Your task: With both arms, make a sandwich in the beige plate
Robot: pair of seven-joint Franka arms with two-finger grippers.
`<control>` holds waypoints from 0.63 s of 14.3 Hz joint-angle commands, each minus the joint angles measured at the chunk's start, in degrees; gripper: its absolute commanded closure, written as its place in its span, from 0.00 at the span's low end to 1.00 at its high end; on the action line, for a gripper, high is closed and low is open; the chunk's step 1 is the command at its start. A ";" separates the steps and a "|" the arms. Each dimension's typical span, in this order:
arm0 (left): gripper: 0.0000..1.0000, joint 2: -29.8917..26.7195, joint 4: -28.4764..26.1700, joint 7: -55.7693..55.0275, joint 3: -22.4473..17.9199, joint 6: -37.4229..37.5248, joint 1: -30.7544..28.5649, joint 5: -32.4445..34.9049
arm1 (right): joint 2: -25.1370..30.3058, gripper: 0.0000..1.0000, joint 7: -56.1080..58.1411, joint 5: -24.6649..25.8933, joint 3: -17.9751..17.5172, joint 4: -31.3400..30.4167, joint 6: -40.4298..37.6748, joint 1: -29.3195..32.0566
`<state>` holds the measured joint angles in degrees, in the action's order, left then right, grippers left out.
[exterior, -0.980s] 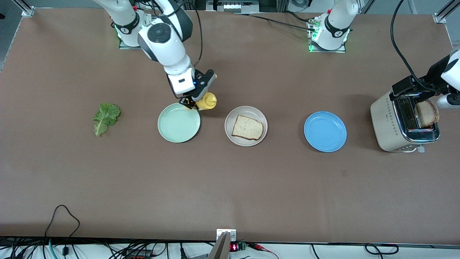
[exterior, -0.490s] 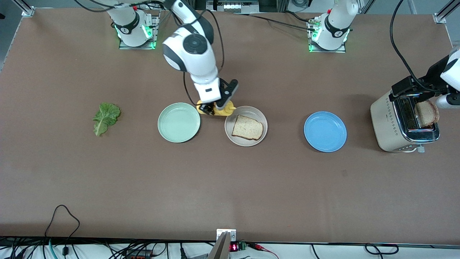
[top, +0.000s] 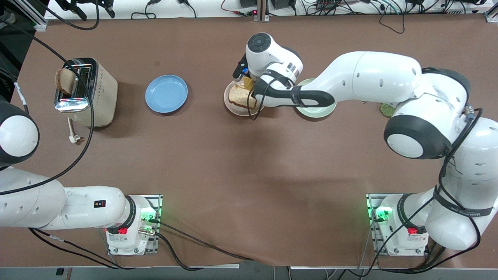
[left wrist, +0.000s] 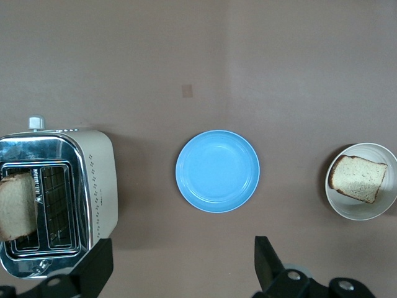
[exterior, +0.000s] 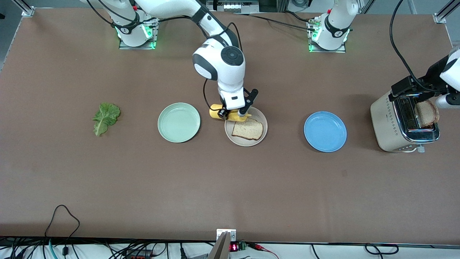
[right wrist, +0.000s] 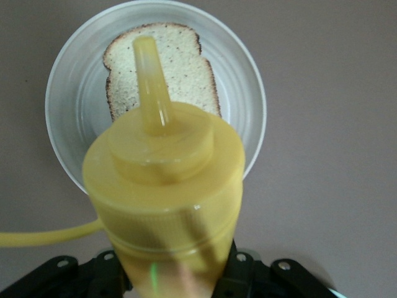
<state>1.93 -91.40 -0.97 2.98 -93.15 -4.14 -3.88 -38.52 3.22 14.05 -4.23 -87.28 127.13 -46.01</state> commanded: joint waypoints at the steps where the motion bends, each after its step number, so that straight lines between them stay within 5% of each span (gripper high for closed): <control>1: 0.00 0.00 0.70 0.53 0.19 -0.02 -0.07 0.89 | -0.59 0.94 -1.54 2.47 0.80 2.21 -1.98 -1.01; 9: 0.00 0.00 0.70 0.53 0.27 0.07 -0.07 0.80 | -0.16 0.94 -1.11 2.91 0.80 1.94 -2.32 -0.76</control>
<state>1.94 -91.40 -0.97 3.00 -93.17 -4.14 -3.88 -39.25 2.55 15.86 -3.91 -86.64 126.72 -46.51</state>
